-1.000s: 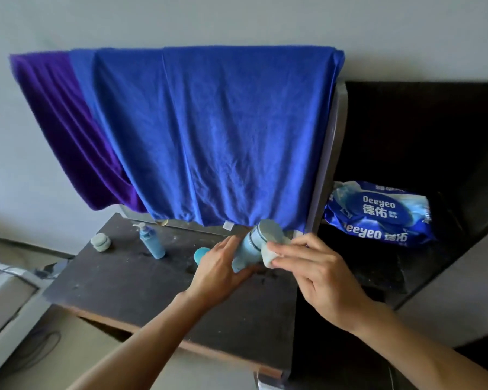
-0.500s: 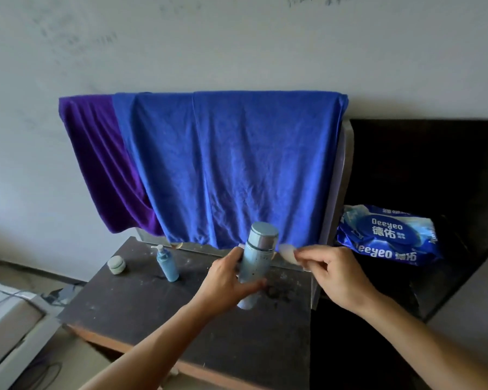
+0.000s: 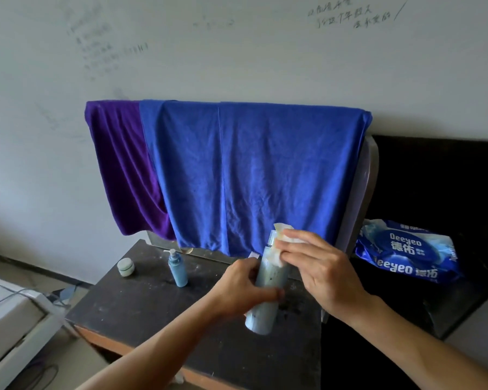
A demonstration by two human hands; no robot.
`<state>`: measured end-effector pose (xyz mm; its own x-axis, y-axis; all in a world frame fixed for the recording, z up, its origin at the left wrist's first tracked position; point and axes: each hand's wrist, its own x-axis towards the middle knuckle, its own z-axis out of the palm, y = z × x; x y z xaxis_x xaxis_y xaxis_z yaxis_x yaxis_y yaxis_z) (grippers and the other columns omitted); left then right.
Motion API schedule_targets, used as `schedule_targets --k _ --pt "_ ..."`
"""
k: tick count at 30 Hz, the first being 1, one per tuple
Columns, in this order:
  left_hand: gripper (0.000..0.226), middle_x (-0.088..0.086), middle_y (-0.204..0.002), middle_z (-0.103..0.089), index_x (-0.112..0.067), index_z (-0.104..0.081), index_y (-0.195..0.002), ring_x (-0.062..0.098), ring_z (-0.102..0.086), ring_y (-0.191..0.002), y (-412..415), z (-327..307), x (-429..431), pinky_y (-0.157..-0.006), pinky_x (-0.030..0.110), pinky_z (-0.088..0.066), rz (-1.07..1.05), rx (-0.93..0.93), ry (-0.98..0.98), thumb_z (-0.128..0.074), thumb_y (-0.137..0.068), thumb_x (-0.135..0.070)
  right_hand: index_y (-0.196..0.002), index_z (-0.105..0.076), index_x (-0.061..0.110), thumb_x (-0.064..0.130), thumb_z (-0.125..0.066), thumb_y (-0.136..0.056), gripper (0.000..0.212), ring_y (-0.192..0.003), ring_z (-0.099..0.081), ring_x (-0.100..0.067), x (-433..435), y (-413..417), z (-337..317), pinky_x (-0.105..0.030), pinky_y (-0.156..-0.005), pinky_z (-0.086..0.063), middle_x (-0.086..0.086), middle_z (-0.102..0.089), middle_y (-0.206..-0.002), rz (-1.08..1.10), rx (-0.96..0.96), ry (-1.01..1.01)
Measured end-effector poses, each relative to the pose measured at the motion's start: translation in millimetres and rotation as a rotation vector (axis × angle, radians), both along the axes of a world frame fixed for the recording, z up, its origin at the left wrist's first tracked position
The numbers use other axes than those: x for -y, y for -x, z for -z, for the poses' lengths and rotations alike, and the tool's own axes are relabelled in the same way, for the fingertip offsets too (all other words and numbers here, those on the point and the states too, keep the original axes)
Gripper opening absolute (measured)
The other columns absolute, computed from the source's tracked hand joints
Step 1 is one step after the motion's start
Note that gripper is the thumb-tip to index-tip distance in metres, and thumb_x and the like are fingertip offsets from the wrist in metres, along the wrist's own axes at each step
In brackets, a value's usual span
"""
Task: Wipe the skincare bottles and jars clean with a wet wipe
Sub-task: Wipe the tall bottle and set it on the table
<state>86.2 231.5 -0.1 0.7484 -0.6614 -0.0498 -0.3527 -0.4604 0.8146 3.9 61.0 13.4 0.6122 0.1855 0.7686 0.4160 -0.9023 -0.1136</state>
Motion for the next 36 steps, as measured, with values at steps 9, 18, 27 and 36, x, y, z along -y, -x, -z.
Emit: schedule_targets --k 9,18,27,36 --pt "0.034 0.000 -0.082 -0.064 -0.005 -0.058 -0.100 0.006 -0.066 -0.072 -10.6 -12.8 -4.3 -0.060 0.029 -0.055 0.080 -0.225 0.179 -0.079 -0.075 -0.014 -0.103 -0.072 0.016 0.003 -0.065 -0.085 0.023 -0.090 -0.068 -0.012 23.4 -12.4 -4.6 -0.019 -0.082 -0.053 -0.002 -0.074 -0.099 0.046 -0.224 -1.069" --pt "0.045 -0.008 -0.075 -0.053 -0.021 -0.043 -0.086 0.022 -0.057 -0.076 -7.4 -8.8 -0.1 -0.062 0.035 -0.039 -0.148 0.489 -0.260 -0.068 -0.068 -0.054 -0.109 -0.068 0.003 -0.006 -0.064 -0.082 0.029 -0.088 -0.071 -0.010 0.2 11.9 -12.9 -0.018 -0.077 -0.055 0.003 -0.075 -0.093 -0.006 -0.377 -1.073" --pt "0.046 -0.007 -0.077 -0.060 -0.021 -0.054 -0.093 0.022 -0.060 -0.071 -9.2 1.0 -4.1 -0.044 0.033 -0.044 -0.095 1.049 -0.302 -0.076 -0.059 -0.042 -0.101 -0.070 0.019 0.003 -0.057 -0.083 0.027 -0.109 -0.060 -0.013 1.7 3.9 -23.1 -0.034 -0.079 -0.057 0.008 -0.068 -0.109 0.108 -0.218 0.078" --pt "0.050 -0.001 -0.096 -0.061 -0.014 -0.057 -0.107 0.028 -0.056 -0.083 -19.2 14.3 -21.5 -0.076 0.040 -0.050 -0.051 1.223 -0.205 -0.072 -0.059 -0.013 -0.096 -0.073 0.017 0.010 -0.054 -0.092 0.021 -0.072 -0.066 -0.010 34.8 -9.2 -36.3 -0.033 -0.076 -0.051 -0.001 -0.072 -0.077 0.093 -0.845 -0.645"
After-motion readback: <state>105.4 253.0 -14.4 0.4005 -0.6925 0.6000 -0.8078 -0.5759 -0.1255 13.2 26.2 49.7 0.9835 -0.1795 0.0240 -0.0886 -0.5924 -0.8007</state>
